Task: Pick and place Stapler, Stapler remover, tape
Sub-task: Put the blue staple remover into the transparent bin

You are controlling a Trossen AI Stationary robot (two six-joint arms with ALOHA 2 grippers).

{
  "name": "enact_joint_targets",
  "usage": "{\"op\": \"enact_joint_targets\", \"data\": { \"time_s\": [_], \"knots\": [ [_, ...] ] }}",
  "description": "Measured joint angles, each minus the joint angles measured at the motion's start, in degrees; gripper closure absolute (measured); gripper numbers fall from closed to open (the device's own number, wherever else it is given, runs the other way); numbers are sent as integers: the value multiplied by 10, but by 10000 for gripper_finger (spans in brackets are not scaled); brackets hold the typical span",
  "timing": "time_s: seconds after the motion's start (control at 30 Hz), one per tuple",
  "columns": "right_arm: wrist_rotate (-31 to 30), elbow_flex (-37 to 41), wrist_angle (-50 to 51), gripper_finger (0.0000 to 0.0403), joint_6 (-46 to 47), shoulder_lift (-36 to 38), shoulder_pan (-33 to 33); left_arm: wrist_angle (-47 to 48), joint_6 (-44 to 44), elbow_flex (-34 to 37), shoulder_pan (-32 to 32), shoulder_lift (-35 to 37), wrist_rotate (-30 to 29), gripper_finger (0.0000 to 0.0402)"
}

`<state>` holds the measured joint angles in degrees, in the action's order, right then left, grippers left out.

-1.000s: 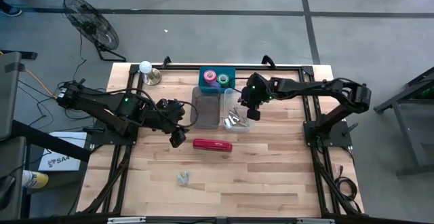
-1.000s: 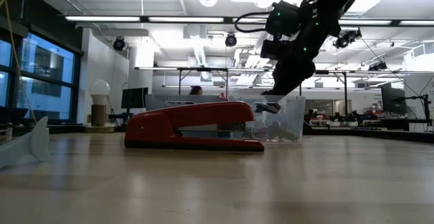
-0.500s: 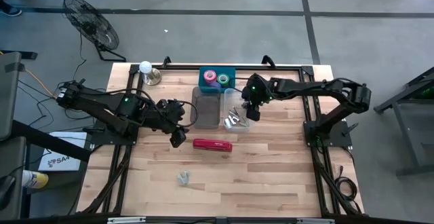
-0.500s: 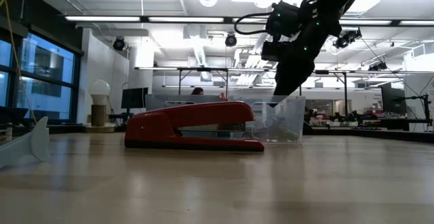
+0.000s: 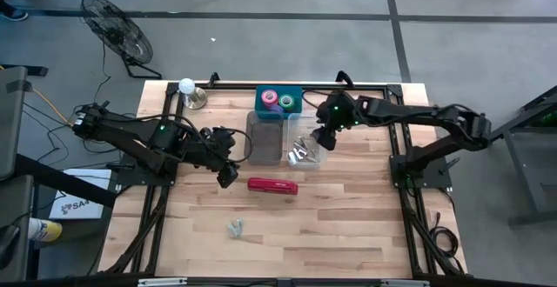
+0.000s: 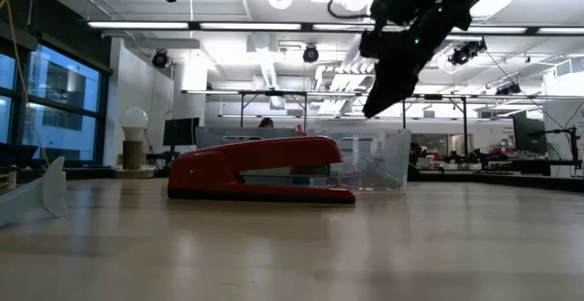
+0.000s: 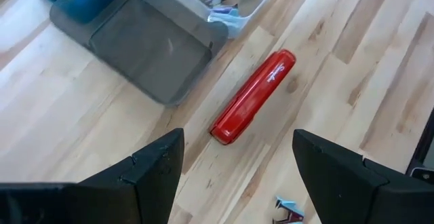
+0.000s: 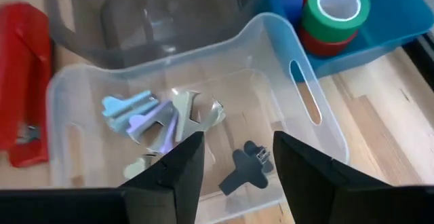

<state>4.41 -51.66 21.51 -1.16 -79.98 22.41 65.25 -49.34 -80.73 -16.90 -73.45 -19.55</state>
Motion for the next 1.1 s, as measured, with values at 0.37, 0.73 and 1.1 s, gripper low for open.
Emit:
{"op": "enact_joint_targets", "data": {
  "time_s": [0.37,0.73,1.1],
  "knots": [
    [6,0,62,235,85,95,-3,90,-65,25,0,-2,24,131],
    [31,0,125,235,174,149,-86,-46,170,177,-12,-3,189,131],
    [13,0,140,236,261,147,-183,-206,559,260,-55,-15,304,131]
  ]
}}
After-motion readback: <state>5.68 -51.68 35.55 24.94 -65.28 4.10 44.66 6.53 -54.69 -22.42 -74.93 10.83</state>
